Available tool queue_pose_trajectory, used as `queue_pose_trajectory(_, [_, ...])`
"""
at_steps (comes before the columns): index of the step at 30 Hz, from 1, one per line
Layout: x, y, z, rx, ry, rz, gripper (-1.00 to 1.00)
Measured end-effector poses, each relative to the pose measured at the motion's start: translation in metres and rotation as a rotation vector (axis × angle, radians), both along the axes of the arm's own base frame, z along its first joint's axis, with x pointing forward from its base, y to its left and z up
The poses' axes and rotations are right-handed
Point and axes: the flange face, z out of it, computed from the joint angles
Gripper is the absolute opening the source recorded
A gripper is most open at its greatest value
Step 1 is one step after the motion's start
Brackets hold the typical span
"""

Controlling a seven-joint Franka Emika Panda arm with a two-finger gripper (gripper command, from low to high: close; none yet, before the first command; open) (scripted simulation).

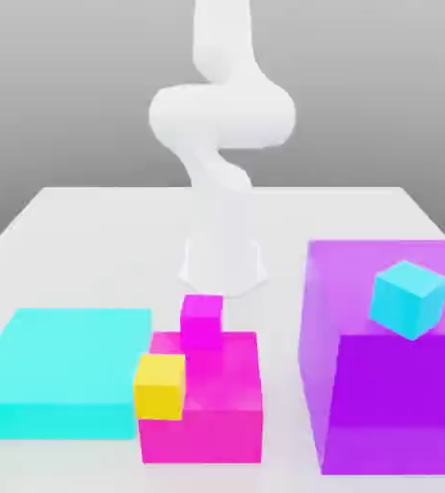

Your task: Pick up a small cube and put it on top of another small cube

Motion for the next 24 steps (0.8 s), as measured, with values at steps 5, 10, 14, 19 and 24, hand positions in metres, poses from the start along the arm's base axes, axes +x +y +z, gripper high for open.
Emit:
queue_pose_trajectory(5, [0.058, -0.041, -0.056, 0.051, 0.117, -0.123, 0.00])
queue_pose_trajectory(10, [0.103, -0.087, -0.121, 0.103, 0.226, -0.247, 0.00])
queue_pose_trajectory(14, [0.128, -0.128, -0.180, 0.146, 0.312, -0.349, 0.00])
queue_pose_trajectory(19, [0.142, -0.186, -0.260, 0.203, 0.416, -0.493, 0.00])
queue_pose_trajectory(24, [0.144, -0.232, -0.345, 0.256, 0.520, -0.616, 0.00])
